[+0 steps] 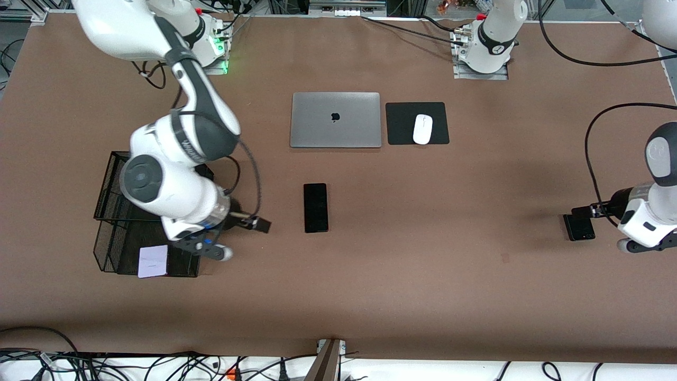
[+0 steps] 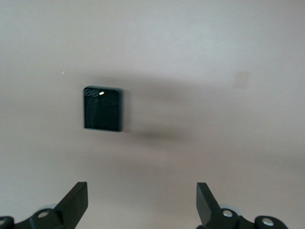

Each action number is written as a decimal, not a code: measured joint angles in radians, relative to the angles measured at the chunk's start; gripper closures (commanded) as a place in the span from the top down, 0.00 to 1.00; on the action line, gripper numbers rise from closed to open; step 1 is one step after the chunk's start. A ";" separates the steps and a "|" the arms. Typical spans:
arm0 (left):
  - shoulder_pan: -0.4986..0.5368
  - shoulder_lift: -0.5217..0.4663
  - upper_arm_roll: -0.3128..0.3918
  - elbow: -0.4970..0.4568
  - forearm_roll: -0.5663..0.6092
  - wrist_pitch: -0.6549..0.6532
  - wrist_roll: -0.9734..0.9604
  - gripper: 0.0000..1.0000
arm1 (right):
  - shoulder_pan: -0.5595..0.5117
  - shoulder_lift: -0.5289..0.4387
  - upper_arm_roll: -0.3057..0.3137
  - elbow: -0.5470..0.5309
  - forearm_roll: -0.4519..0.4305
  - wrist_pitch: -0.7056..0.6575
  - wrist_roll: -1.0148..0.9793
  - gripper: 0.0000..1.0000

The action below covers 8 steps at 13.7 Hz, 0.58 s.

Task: Place phones with both arms
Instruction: 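Reach the right gripper to the black phone while the left gripper descends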

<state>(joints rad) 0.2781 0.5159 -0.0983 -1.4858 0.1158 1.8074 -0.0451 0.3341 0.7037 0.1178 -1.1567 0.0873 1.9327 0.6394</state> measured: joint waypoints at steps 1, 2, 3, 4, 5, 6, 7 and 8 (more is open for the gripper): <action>0.034 0.006 0.000 -0.038 0.001 0.053 0.017 1.00 | 0.033 0.001 0.000 -0.010 -0.029 0.019 0.002 1.00; 0.067 0.011 0.000 -0.081 0.002 0.118 0.035 1.00 | 0.065 0.005 0.000 -0.020 -0.063 0.030 0.006 1.00; 0.100 0.017 0.000 -0.127 0.002 0.191 0.057 1.00 | 0.098 0.012 0.000 -0.030 -0.095 0.041 0.009 1.00; 0.127 0.025 0.000 -0.165 0.002 0.256 0.075 1.00 | 0.131 0.022 0.000 -0.040 -0.123 0.056 0.010 1.00; 0.145 0.038 -0.001 -0.192 0.002 0.304 0.083 1.00 | 0.162 0.034 0.000 -0.048 -0.149 0.073 0.012 1.00; 0.158 0.057 -0.002 -0.208 0.002 0.342 0.087 1.00 | 0.190 0.049 0.000 -0.057 -0.172 0.094 0.015 1.00; 0.167 0.081 -0.002 -0.217 0.002 0.377 0.087 1.00 | 0.214 0.067 -0.001 -0.070 -0.187 0.122 0.017 1.00; 0.173 0.103 -0.002 -0.219 0.002 0.402 0.087 1.00 | 0.227 0.082 -0.001 -0.087 -0.197 0.159 0.018 1.00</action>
<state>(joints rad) 0.4506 0.6190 -0.1008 -1.7052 0.1180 2.2097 0.0414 0.5613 0.7859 0.1163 -1.2434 -0.1096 2.0917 0.6573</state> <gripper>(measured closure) 0.000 0.000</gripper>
